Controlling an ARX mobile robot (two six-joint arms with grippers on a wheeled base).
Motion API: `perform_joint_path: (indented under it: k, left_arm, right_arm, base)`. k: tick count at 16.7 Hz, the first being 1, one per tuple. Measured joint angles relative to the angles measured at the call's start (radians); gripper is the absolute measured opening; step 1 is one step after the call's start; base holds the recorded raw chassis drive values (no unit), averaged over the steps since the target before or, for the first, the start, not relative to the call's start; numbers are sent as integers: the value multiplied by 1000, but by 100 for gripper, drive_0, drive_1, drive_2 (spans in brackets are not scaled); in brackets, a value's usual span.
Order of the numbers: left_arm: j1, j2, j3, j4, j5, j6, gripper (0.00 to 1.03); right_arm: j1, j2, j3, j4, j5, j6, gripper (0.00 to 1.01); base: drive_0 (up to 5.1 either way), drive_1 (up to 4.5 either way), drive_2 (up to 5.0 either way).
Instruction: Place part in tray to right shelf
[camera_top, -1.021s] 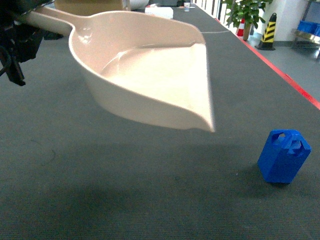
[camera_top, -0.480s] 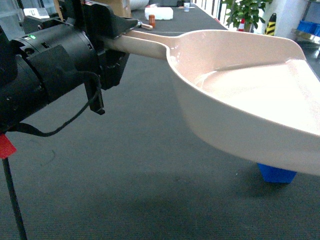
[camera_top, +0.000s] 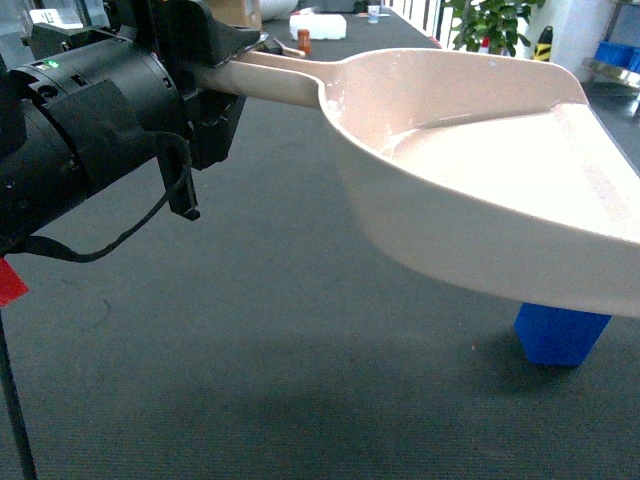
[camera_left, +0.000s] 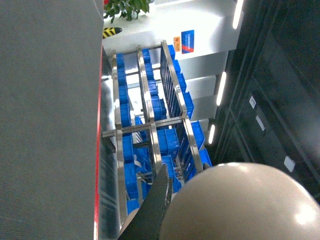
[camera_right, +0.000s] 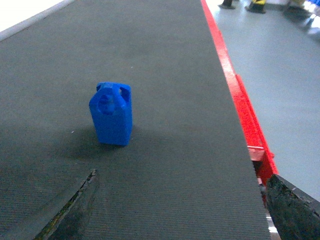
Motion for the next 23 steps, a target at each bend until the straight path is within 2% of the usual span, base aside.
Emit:
perform_joint_path:
  k: [1,2,3,5,8,10,14,16,17,18,19,21,22,23]
  left_arm:
    - [3,0,0,-1,-1,0,13]
    - [5,0,0,0,-2,0,13]
    - [5,0,0,-1,-2,0,13]
    - [5,0,0,0,-1,0,13]
    - [5,0,0,-1,-3,0,13]
    - [5,0,0,-1,-2,0,13]
    - [5,0,0,-1,-3,0,13]
    - [5,0,0,-1,-3,0,13]
    - [5,0,0,-1,-3,0,13]
    - [5,0,0,-1,-3,0,13]
    - [5,0,0,-1,-3,0,13]
    - [5,0,0,-1,-3,0,13]
    - [5,0,0,-1,-3,0,13]
    - [4,0,0,-1,-3,0,13]
  right_arm:
    - [2,346,68,214,-94,-23,98]
    - [17,529,120,314,-116,-36,98]
    - [27,626,151,355,-129,-48,98]
    - [42,873,228,460,-118,-95,98]
    - [52,1076,320,499,-118,-111,98]
    - [61,1168,375,514,-153,-103,98]
    - [105,1288,459,543,-182,-88,98]
    - [128,1373,520,572,-169,-84,98]
    - [138,1430,550,600,-141,-58,84]
    - [135,1407,504,647,-105,-18,51]
    - [100,1298,422,620,-108,7,46]
    - [37,1106,342,544,-140,21,46]
    - [17,948,330,456,-164,34,46]
    - [30,810,348,389,-182,50,46]
  base:
    - [0,0,0]
    - [0,0,0]
    - [0,0,0]
    - [0,0,0]
    - [0,0,0]
    - [0,0,0]
    - [0,0,0]
    - [0,0,0]
    - [0,0,0]
    - [0,0,0]
    - [0,0,0]
    - [0,0,0]
    - [0,0,0]
    - [0,0,0]
